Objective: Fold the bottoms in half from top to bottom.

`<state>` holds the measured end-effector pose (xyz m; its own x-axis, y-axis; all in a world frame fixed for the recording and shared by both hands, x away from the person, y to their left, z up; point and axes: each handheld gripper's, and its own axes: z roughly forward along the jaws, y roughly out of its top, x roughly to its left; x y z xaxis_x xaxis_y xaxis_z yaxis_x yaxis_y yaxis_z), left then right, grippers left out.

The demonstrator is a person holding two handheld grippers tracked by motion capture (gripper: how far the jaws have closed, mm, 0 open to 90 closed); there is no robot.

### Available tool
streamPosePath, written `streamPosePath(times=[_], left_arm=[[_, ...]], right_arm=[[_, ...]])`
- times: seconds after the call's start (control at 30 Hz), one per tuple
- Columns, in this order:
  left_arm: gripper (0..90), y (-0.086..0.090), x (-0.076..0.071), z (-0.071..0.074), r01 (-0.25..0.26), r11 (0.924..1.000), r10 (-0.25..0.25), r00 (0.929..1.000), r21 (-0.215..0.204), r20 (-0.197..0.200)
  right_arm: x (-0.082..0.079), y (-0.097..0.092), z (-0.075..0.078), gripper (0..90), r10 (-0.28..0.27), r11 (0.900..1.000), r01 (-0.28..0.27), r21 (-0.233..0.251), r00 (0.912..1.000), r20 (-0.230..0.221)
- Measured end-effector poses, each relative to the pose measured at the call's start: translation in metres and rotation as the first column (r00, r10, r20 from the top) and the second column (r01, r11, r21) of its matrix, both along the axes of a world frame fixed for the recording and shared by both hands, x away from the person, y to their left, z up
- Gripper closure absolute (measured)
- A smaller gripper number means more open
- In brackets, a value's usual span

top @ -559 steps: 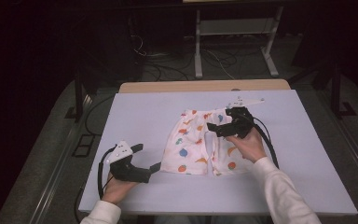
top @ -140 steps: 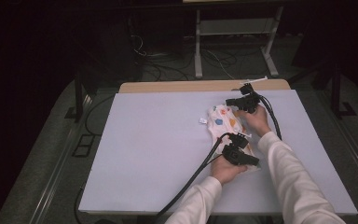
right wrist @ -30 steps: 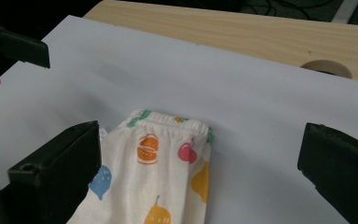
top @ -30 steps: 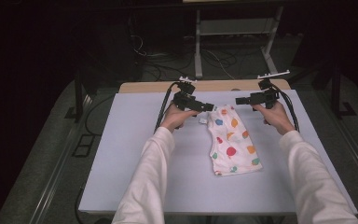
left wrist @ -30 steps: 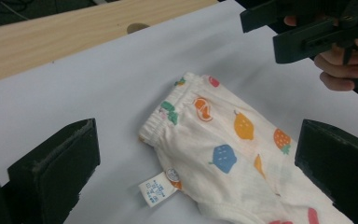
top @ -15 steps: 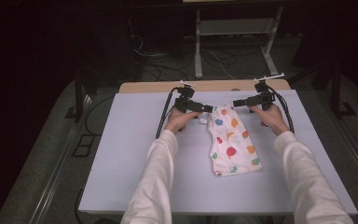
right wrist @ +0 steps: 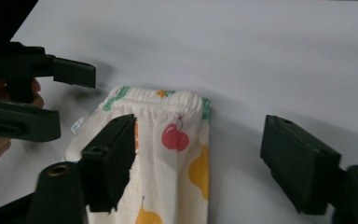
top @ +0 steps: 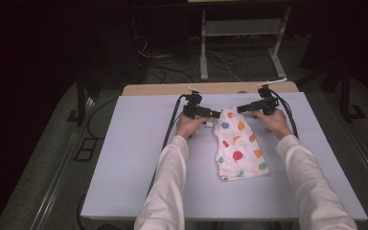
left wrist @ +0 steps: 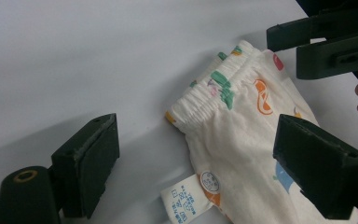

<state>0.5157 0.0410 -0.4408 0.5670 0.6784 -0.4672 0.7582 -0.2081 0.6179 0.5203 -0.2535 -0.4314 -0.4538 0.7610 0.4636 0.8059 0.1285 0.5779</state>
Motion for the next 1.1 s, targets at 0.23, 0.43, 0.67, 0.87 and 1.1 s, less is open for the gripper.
streamPosePath(times=[0.23,0.43,0.67,0.87,1.1], left_arm=[[31.4,0.001,0.001,-0.007,-0.009,0.9999,0.010,0.9995,0.004,-0.029],[40.4,-0.002,0.001,-0.010,0.002,1.0000,-0.002,0.9995,-0.002,-0.030],[51.2,-0.005,-0.001,-0.011,0.033,0.9994,-0.033,0.9990,-0.012,-0.030],[60.9,-0.008,-0.001,-0.014,0.036,0.9993,-0.037,0.9985,-0.011,-0.040],[71.9,-0.010,-0.001,-0.016,0.035,0.9991,-0.036,0.9975,-0.024,-0.061]], right_arm=[[0.001,0.006,-0.006,42.3,0.011,0.9999,-0.011,0.003,0.9999,0.002],[0.001,0.009,-0.011,51.7,0.017,0.9997,-0.017,-0.015,0.9997,-0.015],[0.001,0.013,-0.016,60.0,0.033,0.9987,-0.034,-0.039,0.9991,-0.026],[-0.001,0.013,-0.018,76.8,0.034,0.9983,-0.036,-0.046,0.9989,-0.033],[-0.001,0.014,-0.017,86.8,0.029,0.9975,-0.031,-0.064,0.9990,-0.034]])
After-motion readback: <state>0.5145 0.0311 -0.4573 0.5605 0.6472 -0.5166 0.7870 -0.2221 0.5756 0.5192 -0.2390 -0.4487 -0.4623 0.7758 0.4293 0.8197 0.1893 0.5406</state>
